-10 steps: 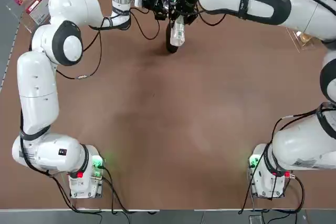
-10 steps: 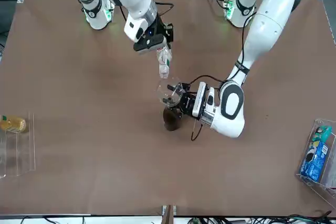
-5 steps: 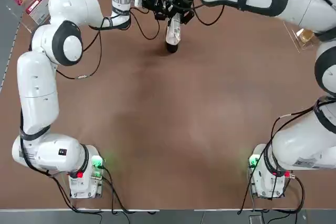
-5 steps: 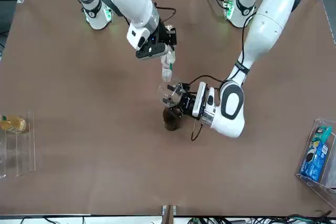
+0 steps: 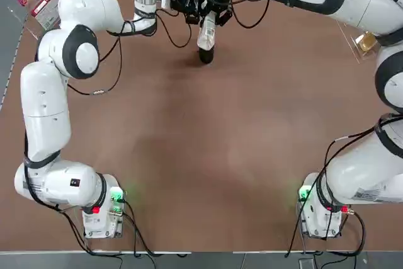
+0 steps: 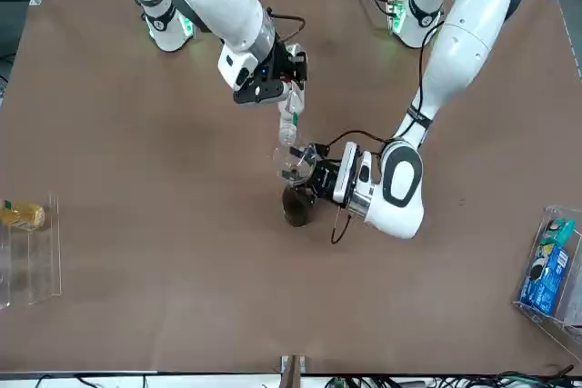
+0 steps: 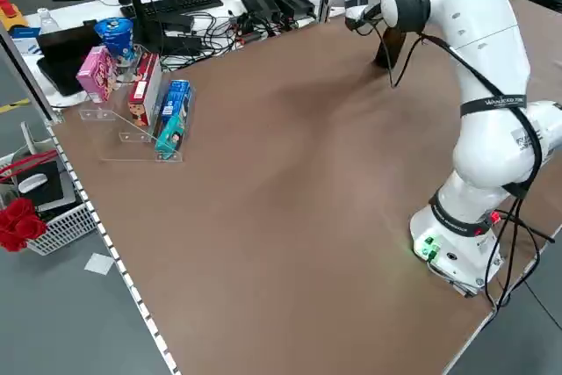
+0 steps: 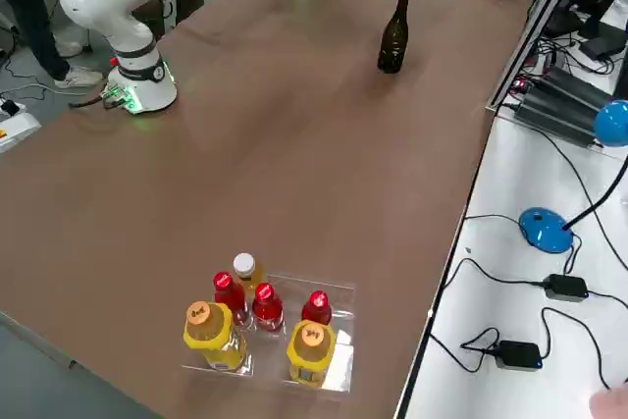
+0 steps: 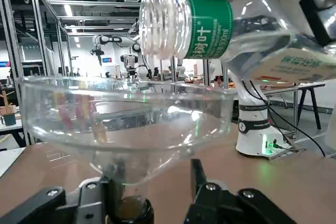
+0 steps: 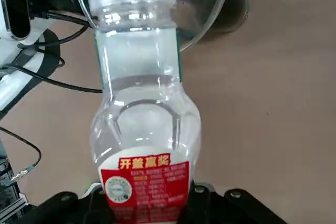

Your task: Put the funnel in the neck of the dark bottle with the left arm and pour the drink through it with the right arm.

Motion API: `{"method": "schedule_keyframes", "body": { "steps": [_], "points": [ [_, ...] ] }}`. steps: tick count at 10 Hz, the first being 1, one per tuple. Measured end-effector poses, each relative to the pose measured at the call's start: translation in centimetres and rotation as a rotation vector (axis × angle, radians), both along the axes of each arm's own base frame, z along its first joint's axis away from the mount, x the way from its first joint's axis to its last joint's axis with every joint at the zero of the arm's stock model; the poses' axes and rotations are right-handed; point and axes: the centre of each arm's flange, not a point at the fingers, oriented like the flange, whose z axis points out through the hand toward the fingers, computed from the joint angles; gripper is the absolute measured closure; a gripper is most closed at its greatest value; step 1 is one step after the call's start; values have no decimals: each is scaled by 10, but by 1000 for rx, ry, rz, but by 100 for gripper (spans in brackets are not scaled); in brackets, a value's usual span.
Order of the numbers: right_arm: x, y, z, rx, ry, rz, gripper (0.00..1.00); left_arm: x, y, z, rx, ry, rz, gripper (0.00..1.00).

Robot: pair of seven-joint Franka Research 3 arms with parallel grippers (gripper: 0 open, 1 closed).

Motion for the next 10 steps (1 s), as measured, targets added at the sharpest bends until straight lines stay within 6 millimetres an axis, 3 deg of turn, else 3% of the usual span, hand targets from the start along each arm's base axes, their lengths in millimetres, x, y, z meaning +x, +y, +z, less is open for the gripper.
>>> {"method": "schedule_keyframes", "body": {
  "steps": [10],
  "points": [
    [2,4,5,19,36,-49,60,0,0,0,0,0,1,42]
  ]
}}
